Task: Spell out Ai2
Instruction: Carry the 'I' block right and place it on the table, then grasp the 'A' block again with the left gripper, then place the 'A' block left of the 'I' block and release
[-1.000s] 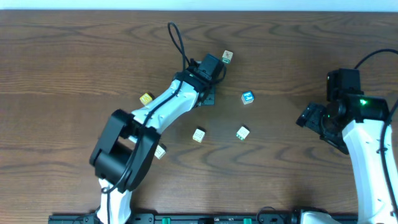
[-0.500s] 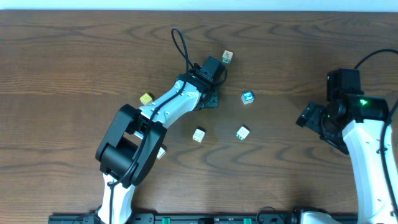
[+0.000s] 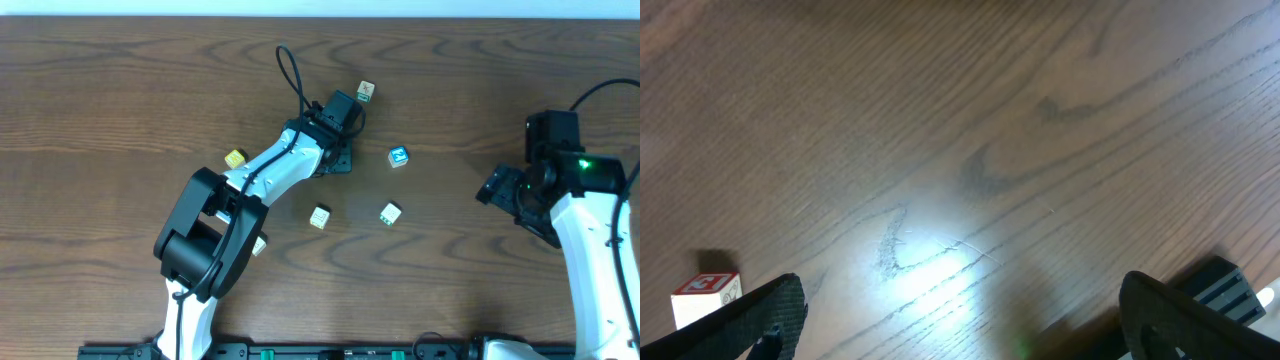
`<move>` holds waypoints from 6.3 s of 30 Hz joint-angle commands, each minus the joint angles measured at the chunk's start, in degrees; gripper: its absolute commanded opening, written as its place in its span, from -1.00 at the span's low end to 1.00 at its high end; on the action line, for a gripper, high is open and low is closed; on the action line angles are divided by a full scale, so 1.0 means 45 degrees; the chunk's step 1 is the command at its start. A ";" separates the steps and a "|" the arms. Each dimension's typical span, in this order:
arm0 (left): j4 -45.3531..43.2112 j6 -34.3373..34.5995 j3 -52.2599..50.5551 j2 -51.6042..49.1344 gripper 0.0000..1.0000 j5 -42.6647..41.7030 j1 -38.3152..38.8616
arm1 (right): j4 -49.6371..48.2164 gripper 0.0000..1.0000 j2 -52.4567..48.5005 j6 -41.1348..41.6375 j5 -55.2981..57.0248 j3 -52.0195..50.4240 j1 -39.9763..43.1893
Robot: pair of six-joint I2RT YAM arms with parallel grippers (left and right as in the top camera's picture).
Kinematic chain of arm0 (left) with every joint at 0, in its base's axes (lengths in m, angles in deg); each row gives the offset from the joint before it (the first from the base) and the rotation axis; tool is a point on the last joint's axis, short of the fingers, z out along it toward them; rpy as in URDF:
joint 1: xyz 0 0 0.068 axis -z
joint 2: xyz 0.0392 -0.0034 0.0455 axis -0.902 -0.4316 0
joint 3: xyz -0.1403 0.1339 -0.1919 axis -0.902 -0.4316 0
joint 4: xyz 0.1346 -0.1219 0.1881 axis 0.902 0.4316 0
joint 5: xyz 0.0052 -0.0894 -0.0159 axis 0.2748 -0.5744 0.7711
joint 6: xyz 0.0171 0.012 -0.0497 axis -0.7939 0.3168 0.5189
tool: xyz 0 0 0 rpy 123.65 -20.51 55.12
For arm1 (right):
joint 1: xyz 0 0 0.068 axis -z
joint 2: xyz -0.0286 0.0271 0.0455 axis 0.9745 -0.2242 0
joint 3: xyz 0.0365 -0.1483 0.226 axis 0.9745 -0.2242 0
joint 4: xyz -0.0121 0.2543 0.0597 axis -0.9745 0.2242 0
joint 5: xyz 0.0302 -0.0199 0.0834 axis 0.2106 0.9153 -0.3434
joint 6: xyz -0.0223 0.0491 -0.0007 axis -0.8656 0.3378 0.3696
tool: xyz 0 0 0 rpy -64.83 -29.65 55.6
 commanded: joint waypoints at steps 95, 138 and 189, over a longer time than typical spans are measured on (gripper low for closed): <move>-0.1413 -0.2521 -0.2142 0.1491 -0.42 0.1044 -0.0801 | 0.0160 0.98 -0.0083 0.0015 0.0185 0.0170 0.0039; 0.0078 -0.2574 -0.1758 0.2137 -0.07 -0.0529 -0.0792 | 0.0160 0.98 -0.0083 0.0015 0.0185 0.0170 0.0039; -0.1175 -0.3279 -0.2365 0.1671 -0.07 0.1137 -0.2385 | 0.0160 0.98 -0.0083 0.0015 0.0185 0.0170 0.0039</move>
